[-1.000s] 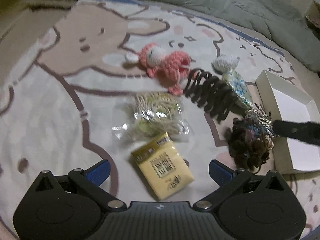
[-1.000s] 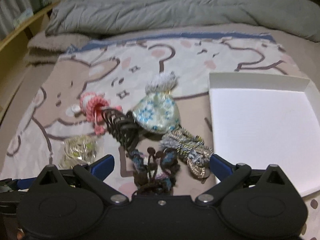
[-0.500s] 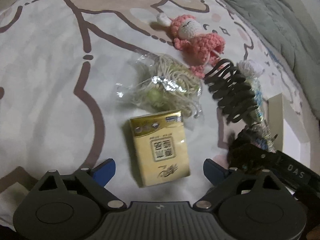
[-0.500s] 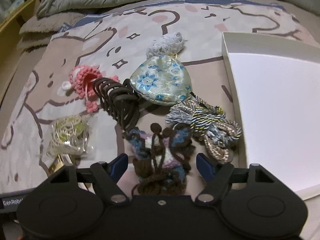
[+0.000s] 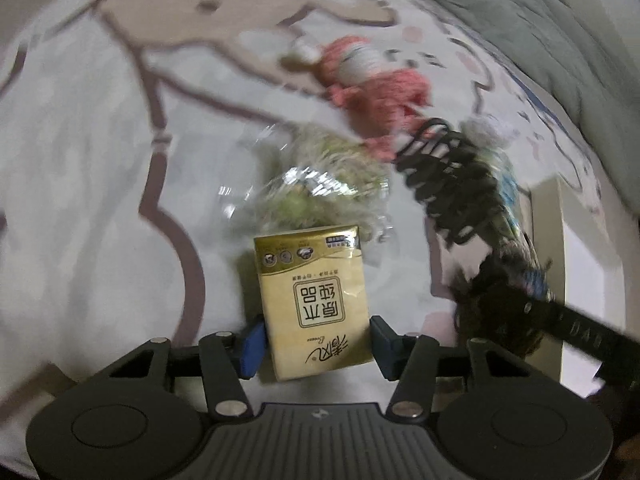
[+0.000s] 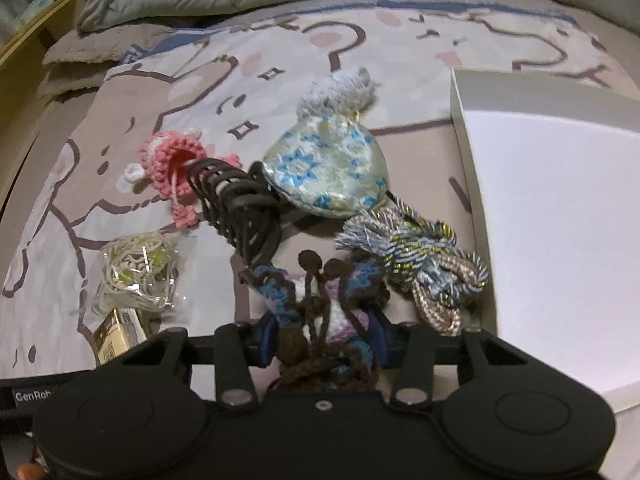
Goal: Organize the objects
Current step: 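Grasp the gold tissue packet with the left gripper while the right grasps the crocheted tassel, then carry the packet and tassel to the white box and lower them in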
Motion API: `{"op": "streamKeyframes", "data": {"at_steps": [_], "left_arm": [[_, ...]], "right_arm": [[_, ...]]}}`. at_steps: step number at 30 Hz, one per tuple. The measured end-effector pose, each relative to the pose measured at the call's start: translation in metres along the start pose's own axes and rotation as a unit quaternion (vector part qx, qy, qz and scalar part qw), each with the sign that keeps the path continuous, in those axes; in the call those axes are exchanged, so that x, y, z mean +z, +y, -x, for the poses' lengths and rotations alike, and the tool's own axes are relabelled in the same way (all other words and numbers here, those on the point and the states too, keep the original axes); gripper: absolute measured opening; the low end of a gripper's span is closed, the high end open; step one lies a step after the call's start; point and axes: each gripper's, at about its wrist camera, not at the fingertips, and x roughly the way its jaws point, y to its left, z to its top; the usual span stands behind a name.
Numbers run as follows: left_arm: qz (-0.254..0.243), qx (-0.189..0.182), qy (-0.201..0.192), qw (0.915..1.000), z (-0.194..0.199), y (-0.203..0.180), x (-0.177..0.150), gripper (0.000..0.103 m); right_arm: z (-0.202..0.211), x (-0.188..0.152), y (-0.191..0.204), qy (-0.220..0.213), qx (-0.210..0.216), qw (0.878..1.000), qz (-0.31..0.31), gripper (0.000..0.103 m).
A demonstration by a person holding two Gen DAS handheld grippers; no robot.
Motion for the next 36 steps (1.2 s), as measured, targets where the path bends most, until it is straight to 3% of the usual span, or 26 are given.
{"op": "streamKeyframes", "data": {"at_steps": [7,15,20,27,32,36], "left_arm": [[-0.063,-0.024,-0.055,0.9962,0.035,-0.019,-0.001,0.053],[-0.070,-0.052,-0.085,0.9925,0.059,-0.021,0.001,0.052],[-0.072,-0.049,-0.044,0.9952,0.043,-0.019,-0.004,0.053],[-0.081,-0.010,0.034,0.9961,-0.002,-0.017,-0.017,0.058],[-0.086,0.010,0.040,0.9954,-0.018,-0.018,-0.016,0.063],[-0.108,0.017,0.037,0.9933,-0.019,-0.025,-0.017,0.053]], "right_arm": [[0.032,-0.001,0.000,-0.041,0.004,0.999,0.011,0.046],[0.080,-0.003,-0.003,-0.104,0.011,0.994,0.016,0.046],[0.089,-0.009,-0.003,-0.110,0.013,0.994,0.015,0.046],[0.088,-0.016,0.003,-0.101,0.017,0.994,0.027,0.046],[0.088,-0.016,0.006,-0.101,0.020,0.994,0.031,0.046],[0.084,-0.016,0.007,-0.095,0.019,0.995,0.036,0.046]]}}
